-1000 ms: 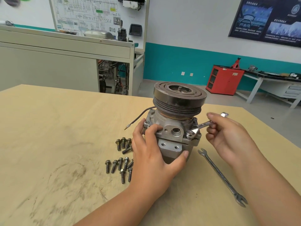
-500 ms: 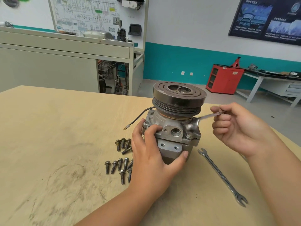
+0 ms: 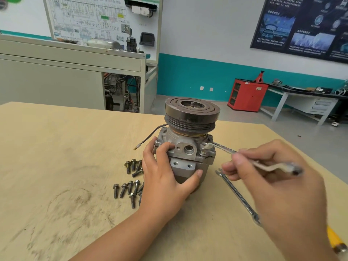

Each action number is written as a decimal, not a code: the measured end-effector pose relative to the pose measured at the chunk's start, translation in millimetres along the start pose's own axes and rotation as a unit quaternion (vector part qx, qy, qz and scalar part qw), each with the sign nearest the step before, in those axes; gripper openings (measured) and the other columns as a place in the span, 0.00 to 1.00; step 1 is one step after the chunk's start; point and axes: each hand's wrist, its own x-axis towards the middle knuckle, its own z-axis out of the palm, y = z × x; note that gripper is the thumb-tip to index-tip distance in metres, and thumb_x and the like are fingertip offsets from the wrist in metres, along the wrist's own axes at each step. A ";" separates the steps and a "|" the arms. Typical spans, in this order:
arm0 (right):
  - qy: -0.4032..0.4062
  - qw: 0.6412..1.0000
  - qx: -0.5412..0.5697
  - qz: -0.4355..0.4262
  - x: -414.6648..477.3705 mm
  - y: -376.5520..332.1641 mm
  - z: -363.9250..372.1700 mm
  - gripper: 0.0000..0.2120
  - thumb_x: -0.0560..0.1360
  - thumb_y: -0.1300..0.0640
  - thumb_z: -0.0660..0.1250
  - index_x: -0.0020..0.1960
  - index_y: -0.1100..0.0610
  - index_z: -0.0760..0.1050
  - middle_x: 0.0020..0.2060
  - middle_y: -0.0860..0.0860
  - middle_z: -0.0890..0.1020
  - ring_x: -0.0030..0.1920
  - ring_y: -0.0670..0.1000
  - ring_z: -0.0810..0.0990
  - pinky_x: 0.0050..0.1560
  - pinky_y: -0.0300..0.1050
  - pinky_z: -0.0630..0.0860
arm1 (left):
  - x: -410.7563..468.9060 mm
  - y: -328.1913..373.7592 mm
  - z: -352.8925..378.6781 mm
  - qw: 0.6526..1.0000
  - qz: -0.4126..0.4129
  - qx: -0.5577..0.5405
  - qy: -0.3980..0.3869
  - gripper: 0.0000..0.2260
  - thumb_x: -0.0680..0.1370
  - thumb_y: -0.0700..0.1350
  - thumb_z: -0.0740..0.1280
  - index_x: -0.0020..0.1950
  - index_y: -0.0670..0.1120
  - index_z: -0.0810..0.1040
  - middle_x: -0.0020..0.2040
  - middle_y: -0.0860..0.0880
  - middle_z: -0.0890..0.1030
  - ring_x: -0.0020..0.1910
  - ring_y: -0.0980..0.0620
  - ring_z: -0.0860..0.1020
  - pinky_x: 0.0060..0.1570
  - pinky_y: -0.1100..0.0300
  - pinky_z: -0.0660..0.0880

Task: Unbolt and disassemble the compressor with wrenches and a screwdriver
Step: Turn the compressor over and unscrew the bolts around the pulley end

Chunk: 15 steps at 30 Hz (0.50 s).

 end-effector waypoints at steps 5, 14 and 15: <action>-0.002 0.963 -0.223 -0.152 -15.7 1.6 13.4 0.10 0.73 0.52 0.64 0.37 0.57 0.77 0.28 0.49 0.80 0.31 0.49 0.78 0.33 0.34 0.71 | -0.7 0.6 -0.5 1.000 -0.006 -0.006 -0.006 0.28 0.64 0.65 0.68 0.56 0.68 0.54 0.67 0.62 0.51 0.70 0.62 0.50 0.65 0.62 0.54; 0.000 0.926 -0.330 -0.182 -19.1 -12.5 26.8 0.11 0.71 0.56 0.62 0.32 0.59 0.74 0.22 0.50 0.73 0.21 0.51 0.71 0.27 0.39 0.67 | 0.1 4.6 -2.6 0.999 -0.026 -0.008 -0.017 0.25 0.61 0.69 0.59 0.53 0.71 0.51 0.68 0.61 0.51 0.72 0.54 0.53 0.66 0.59 0.59; 0.002 0.926 -0.332 -0.179 -18.6 -13.6 28.0 0.10 0.71 0.57 0.65 0.31 0.59 0.74 0.21 0.50 0.73 0.21 0.51 0.71 0.27 0.40 0.67 | 0.0 4.8 -2.7 0.999 -0.027 -0.008 -0.018 0.24 0.61 0.69 0.59 0.53 0.71 0.52 0.68 0.61 0.51 0.72 0.53 0.54 0.67 0.58 0.60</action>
